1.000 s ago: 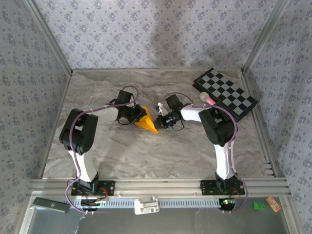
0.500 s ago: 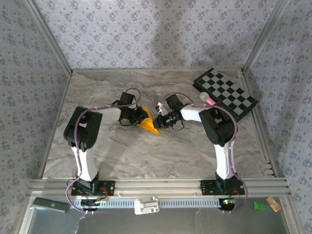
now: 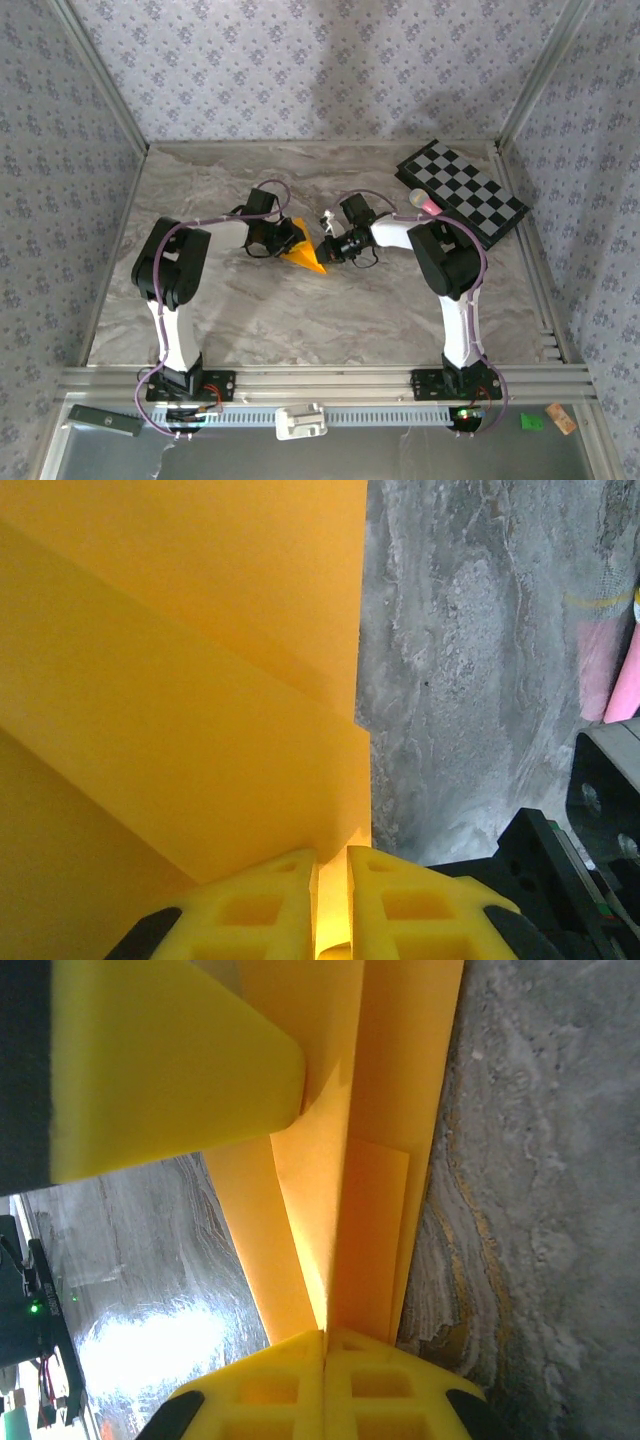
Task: Fold a paper plane with a square sheet of paper (pick it up from the middle)
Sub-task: Fourth fold the wing at the center of the table.
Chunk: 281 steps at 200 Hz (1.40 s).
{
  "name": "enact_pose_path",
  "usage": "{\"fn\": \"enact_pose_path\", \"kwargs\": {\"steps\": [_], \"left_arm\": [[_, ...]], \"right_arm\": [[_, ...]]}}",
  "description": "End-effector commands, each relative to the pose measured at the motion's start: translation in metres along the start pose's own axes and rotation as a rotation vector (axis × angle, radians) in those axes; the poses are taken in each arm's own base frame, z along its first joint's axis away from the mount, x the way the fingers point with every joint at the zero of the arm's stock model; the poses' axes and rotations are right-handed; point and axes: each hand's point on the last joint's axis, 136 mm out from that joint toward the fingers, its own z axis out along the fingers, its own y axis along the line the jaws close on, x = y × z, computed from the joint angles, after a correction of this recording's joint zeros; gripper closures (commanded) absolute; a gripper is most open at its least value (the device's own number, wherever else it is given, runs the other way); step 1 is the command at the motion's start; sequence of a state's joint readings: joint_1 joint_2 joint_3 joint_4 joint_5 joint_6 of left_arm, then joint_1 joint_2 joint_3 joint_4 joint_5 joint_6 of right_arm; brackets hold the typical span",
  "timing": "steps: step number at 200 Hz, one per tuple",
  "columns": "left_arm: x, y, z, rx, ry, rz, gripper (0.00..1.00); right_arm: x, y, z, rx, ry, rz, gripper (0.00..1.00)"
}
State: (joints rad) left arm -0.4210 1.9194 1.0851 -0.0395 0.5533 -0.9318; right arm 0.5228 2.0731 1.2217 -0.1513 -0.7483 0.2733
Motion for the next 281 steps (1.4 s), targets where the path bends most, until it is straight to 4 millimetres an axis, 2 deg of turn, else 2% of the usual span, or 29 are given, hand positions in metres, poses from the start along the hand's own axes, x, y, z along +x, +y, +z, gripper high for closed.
{"fn": "enact_pose_path", "kwargs": {"steps": [1,45,75,131,212,281], "left_arm": [[-0.007,-0.026,-0.018,0.068,-0.051,0.062,0.84],[-0.007,-0.02,-0.027,0.075,-0.085,0.049,0.83],[-0.003,-0.011,-0.021,0.076,-0.075,0.017,0.85],[-0.001,-0.014,-0.007,0.085,-0.042,0.022,0.86],[-0.002,-0.016,0.004,0.077,-0.025,0.035,0.86],[-0.001,-0.013,0.007,0.063,-0.016,0.035,0.86]], "right_arm": [[0.018,-0.037,0.007,0.109,0.042,0.08,0.97],[0.019,-0.039,0.008,0.11,0.041,0.089,0.98],[0.018,-0.039,0.008,0.11,0.035,0.093,0.99],[0.017,-0.04,0.008,0.11,0.033,0.096,0.99],[0.02,-0.042,0.008,0.118,0.044,0.102,0.9],[0.021,-0.044,0.008,0.128,0.045,0.105,0.99]]}}
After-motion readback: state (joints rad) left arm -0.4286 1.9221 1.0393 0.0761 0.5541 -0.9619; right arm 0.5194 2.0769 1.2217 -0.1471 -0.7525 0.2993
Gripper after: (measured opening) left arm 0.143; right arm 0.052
